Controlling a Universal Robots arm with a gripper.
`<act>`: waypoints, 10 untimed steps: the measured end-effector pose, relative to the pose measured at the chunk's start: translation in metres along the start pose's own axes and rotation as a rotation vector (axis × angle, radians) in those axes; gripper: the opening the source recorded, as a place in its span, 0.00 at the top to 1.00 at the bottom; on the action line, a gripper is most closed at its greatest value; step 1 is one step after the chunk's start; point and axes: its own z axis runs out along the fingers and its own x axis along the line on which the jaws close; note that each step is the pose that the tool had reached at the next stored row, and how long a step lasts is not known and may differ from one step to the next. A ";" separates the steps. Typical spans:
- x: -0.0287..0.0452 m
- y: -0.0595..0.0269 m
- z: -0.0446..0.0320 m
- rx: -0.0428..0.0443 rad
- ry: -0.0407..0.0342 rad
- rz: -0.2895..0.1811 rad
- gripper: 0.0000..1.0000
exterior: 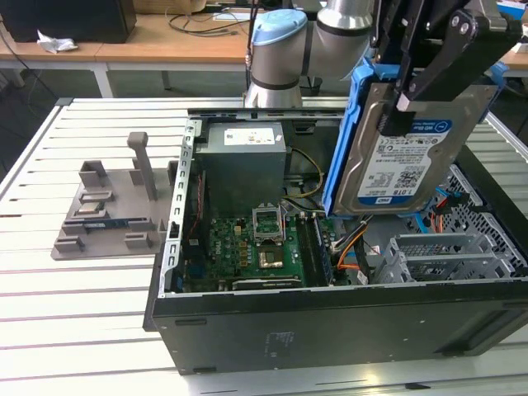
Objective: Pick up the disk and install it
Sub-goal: 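Pick up the disk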
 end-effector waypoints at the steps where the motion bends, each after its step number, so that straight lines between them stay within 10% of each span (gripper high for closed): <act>1: 0.0001 -0.0016 0.0001 0.0000 -0.0001 0.000 0.63; 10: 0.0021 -0.0221 0.0013 -0.0004 -0.0001 0.001 0.63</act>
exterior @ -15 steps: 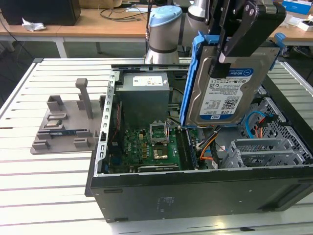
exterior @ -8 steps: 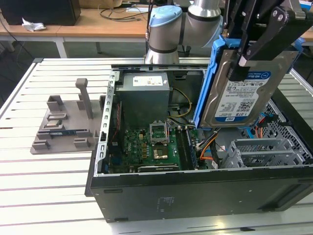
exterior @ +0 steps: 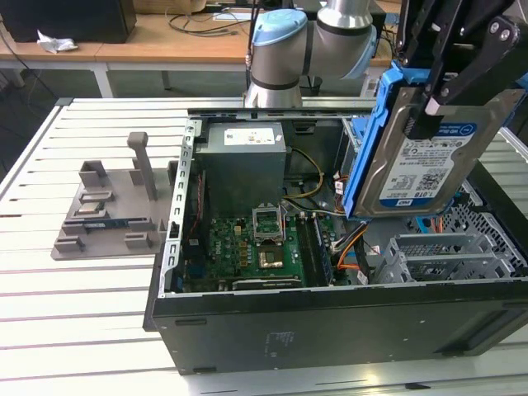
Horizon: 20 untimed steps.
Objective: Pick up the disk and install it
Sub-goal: 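Pick up the disk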
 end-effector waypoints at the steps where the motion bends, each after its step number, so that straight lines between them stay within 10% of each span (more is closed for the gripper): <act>1: 0.0003 -0.0027 0.0002 0.0000 0.0000 0.000 0.63; 20: 0.0073 -0.0315 0.0068 -0.0007 0.0000 0.002 0.63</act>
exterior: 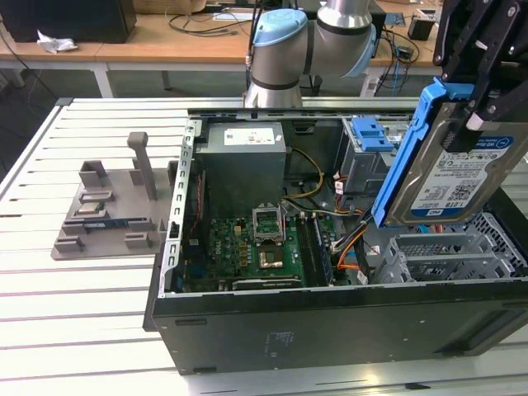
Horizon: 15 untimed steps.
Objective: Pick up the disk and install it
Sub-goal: 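Pick up the disk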
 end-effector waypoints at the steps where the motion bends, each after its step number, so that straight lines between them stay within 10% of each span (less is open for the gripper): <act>1: 0.0001 -0.0032 0.0011 -0.0001 0.0001 0.000 0.63; 15: 0.0004 -0.0368 0.0234 -0.0017 0.0032 0.000 0.63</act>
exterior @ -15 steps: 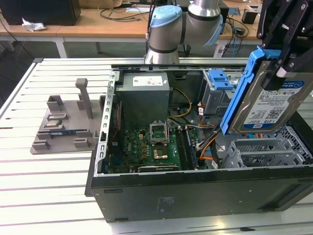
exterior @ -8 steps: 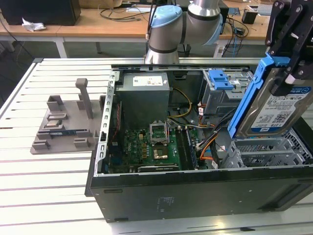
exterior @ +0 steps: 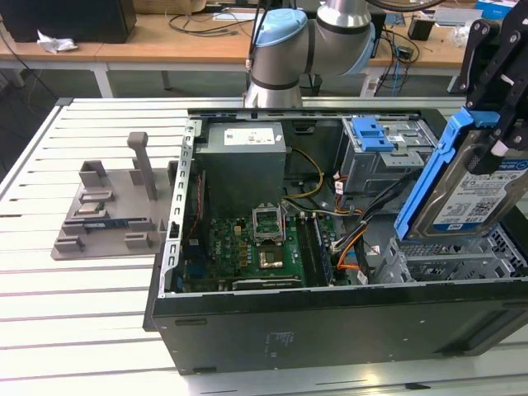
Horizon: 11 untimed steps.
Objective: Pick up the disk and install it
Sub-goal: 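Pick up the disk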
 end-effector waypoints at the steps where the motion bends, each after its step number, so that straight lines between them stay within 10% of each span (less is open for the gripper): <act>1: 0.0000 -0.0012 0.0003 0.0000 -0.0001 0.000 0.63; 11: 0.0000 -0.0037 0.0009 0.0000 -0.0003 0.000 0.63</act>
